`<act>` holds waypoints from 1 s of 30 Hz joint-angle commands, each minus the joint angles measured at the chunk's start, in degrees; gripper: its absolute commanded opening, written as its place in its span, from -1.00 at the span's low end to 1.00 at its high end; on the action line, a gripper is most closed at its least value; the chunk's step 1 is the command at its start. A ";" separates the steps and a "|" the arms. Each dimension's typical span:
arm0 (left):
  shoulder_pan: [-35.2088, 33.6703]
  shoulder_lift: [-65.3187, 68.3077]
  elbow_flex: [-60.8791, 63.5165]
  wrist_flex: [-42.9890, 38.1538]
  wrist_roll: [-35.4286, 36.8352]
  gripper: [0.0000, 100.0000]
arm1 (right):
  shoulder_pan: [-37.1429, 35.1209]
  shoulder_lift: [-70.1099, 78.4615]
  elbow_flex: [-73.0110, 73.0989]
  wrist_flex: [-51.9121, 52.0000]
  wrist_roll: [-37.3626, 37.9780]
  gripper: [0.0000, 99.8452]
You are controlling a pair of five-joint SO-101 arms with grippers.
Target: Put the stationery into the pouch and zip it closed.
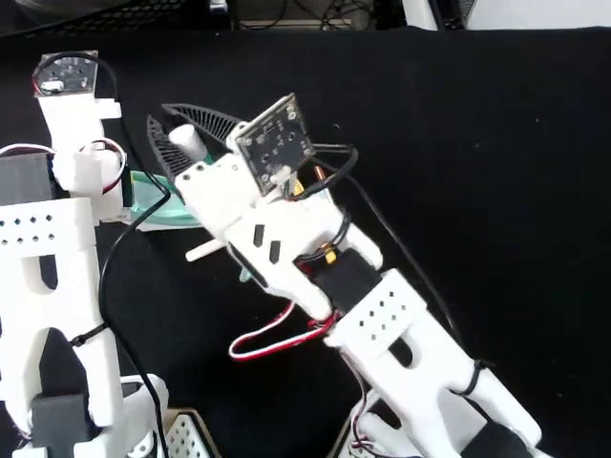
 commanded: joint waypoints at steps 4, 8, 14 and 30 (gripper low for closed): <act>-1.01 0.35 -1.36 -1.14 0.00 -0.94 | -0.44 -4.00 -0.92 -0.70 -0.53 -0.98; -1.19 0.35 -1.36 -0.97 0.00 -0.94 | -4.04 -7.96 -1.54 -0.53 -0.53 -0.98; -1.27 0.35 -1.36 -0.88 0.00 -0.94 | -5.27 -7.34 -3.65 0.88 -8.00 -0.98; -1.27 0.35 -1.36 -0.62 0.09 -0.94 | 1.85 3.30 -3.30 -1.93 -8.35 -0.98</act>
